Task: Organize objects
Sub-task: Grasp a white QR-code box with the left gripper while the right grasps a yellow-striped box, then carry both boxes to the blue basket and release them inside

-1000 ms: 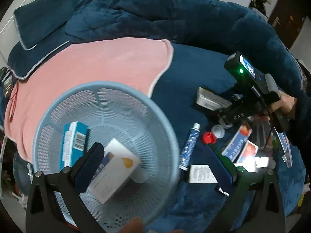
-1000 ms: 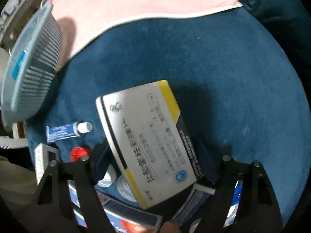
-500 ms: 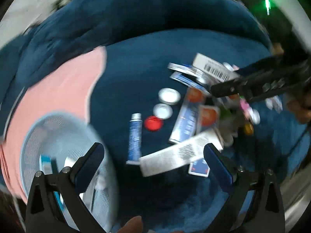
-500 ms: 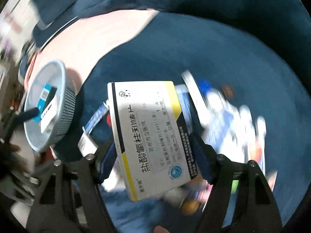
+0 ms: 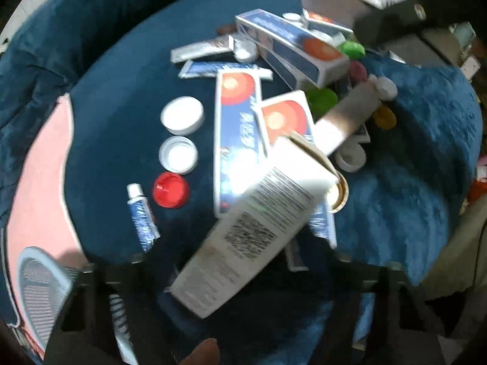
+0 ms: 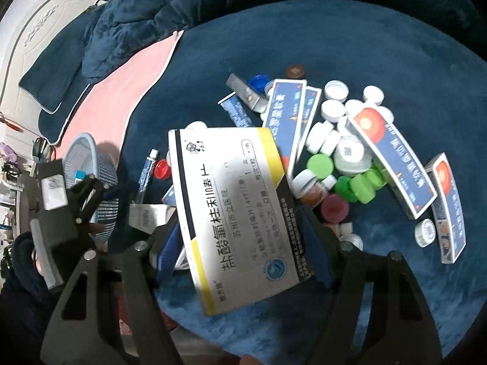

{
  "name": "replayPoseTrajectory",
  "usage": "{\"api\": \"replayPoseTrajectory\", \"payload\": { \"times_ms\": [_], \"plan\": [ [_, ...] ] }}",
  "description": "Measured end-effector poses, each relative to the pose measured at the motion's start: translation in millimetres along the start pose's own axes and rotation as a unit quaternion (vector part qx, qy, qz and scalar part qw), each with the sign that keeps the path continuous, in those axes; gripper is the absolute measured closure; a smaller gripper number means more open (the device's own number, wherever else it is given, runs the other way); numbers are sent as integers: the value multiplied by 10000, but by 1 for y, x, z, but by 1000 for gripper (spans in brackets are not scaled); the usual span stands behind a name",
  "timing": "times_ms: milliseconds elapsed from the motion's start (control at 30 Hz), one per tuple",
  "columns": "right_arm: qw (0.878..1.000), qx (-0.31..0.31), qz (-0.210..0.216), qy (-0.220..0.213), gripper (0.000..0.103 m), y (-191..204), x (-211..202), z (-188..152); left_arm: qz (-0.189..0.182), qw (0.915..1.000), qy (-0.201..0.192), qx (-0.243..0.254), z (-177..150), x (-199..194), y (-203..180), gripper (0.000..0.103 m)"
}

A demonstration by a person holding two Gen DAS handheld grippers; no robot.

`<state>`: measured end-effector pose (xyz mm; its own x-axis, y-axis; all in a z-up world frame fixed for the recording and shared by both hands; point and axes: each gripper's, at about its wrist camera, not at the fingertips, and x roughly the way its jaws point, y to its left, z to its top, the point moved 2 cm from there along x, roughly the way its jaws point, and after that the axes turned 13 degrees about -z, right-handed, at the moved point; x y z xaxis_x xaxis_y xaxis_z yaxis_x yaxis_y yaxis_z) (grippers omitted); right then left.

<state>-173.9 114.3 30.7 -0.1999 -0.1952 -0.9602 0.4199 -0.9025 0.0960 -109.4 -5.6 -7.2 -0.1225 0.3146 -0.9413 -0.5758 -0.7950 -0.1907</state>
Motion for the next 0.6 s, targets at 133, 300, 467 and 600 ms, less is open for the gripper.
{"api": "replayPoseTrajectory", "payload": {
  "times_ms": [133,300,467,600],
  "plan": [
    [9999,89,4,-76,30,-4,-2,2,-122,9991,-187,-356,1,-6,6,55],
    [9999,-27,0,-114,30,4,-4,2,-329,9898,-732,-1181,-2,-33,16,60],
    [9995,-211,106,-226,30,24,-9,6,-603,9710,-1323,-1897,-12,-62,28,60],
    [9990,-299,205,-262,30,42,-10,9,-800,9505,-1817,-2388,-22,-91,38,60]
  ]
}}
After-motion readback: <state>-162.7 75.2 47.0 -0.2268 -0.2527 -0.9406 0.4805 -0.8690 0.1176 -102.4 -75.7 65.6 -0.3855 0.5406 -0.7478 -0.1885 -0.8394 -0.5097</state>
